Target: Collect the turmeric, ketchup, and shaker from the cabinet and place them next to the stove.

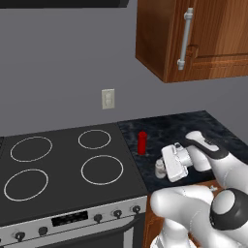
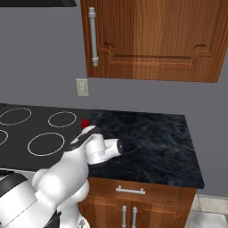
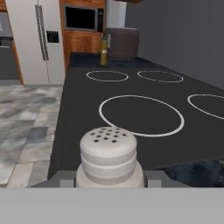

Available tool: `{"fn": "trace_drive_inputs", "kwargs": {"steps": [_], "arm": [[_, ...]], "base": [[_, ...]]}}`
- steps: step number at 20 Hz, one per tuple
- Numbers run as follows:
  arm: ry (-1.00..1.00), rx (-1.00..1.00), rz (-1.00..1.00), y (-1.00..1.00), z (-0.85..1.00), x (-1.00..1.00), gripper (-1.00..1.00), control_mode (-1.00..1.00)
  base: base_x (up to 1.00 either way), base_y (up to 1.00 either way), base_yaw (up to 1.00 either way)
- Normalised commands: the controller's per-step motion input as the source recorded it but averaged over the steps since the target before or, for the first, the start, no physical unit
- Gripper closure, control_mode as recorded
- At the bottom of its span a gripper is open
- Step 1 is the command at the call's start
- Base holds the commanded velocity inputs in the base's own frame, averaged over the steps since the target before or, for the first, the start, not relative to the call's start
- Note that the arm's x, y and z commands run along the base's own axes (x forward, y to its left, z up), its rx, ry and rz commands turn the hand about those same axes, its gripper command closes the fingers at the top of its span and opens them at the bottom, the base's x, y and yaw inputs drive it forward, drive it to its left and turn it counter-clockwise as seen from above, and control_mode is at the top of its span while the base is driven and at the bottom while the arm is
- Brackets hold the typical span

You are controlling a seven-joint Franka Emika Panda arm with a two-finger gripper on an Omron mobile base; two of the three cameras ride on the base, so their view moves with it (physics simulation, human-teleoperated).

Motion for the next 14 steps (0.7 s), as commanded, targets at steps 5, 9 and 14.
{"fn": "trace_drive_inputs", "kwargs": {"steps": [5, 9, 14], "arm": [[0.06, 0.02, 0.07, 0.08, -0.1, 0.22, 1.0, -1.0], [0.03, 0.03, 0.1, 0.08, -0.16, 0.24, 1.0, -1.0], [0.0, 0.11, 0.12, 0.0, -0.2, 0.24, 1.0, -1.0]], "base": [[0.0, 0.0, 0.0], [0.0, 0.0, 0.0], [0.0, 0.0, 0.0]]}}
